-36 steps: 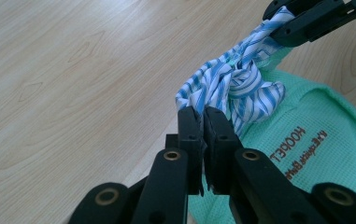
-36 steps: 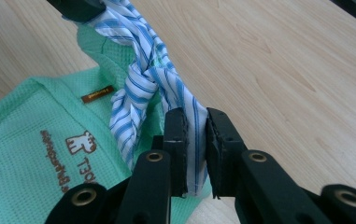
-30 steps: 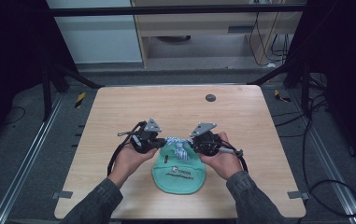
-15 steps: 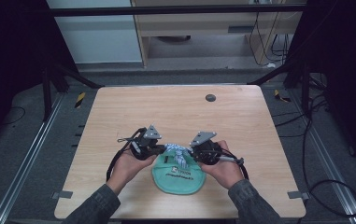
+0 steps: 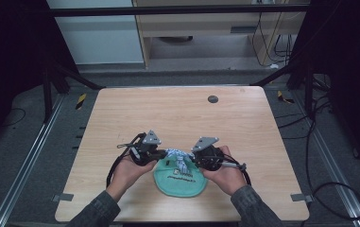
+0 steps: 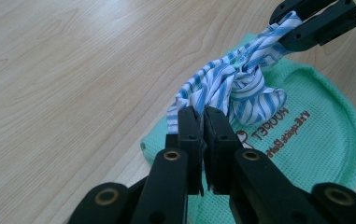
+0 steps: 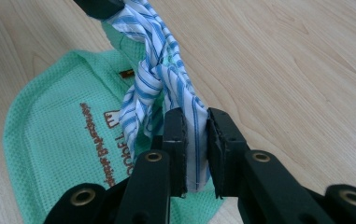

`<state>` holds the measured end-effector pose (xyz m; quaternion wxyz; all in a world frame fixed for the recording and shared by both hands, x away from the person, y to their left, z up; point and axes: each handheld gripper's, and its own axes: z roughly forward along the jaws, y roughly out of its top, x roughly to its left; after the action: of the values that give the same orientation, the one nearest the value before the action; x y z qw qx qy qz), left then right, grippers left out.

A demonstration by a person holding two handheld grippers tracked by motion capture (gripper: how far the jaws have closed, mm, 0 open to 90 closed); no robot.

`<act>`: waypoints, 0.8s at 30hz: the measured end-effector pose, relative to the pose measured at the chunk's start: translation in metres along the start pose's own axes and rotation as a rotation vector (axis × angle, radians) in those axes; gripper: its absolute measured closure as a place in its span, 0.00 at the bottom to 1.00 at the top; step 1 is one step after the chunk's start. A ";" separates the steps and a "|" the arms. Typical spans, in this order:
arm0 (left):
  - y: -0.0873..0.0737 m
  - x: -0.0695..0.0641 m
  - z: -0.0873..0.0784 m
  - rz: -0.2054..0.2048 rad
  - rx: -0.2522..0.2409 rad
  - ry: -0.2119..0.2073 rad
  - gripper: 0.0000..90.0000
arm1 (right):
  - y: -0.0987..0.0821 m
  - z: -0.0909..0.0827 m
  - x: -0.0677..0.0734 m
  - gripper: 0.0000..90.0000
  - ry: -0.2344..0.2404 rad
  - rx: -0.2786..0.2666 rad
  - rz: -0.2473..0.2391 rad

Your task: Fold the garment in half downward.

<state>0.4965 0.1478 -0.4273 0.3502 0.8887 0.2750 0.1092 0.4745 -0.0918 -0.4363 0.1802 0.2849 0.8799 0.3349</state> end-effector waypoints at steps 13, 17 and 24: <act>-0.004 -0.002 -0.001 -0.011 -0.009 -0.008 0.96 | -0.002 -0.002 0.004 0.86 0.009 0.002 -0.003; -0.007 -0.003 0.000 -0.016 -0.011 -0.015 0.96 | -0.004 -0.002 0.005 0.86 0.013 -0.001 -0.004; -0.014 -0.006 0.001 -0.025 -0.014 -0.023 0.96 | -0.011 -0.002 0.011 0.85 0.024 -0.002 0.000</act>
<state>0.4861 0.1523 -0.4373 0.3610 0.8839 0.2812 0.0968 0.4613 -0.0925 -0.4436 0.1697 0.2808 0.8816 0.3394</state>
